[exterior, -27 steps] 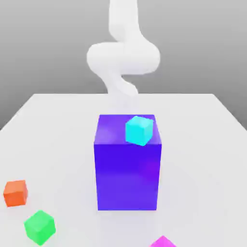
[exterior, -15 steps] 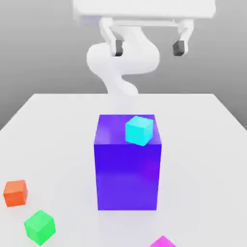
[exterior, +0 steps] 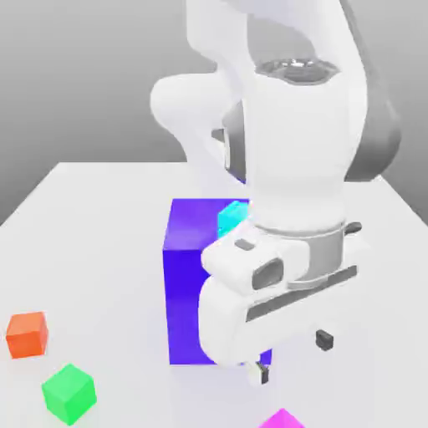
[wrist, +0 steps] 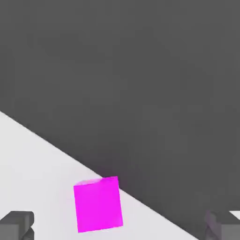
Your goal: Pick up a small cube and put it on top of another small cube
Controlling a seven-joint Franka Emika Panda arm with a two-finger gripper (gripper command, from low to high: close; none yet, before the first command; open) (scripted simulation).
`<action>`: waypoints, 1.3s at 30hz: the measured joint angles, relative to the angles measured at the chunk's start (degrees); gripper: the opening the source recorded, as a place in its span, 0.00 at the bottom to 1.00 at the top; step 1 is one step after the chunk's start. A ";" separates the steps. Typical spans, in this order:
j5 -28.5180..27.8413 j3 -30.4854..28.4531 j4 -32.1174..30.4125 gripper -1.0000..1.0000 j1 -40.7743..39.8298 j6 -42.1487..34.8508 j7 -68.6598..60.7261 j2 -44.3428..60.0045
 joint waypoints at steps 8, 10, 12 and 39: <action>-1.11 0.44 1.97 0.00 0.24 8.29 -1.90 14.09; -1.11 0.45 1.97 0.00 0.24 8.27 -1.90 14.09; -1.12 0.46 1.97 0.00 0.23 8.21 -1.89 14.09; 10.63 -19.32 -6.52 0.00 -12.36 2.62 30.35 1.74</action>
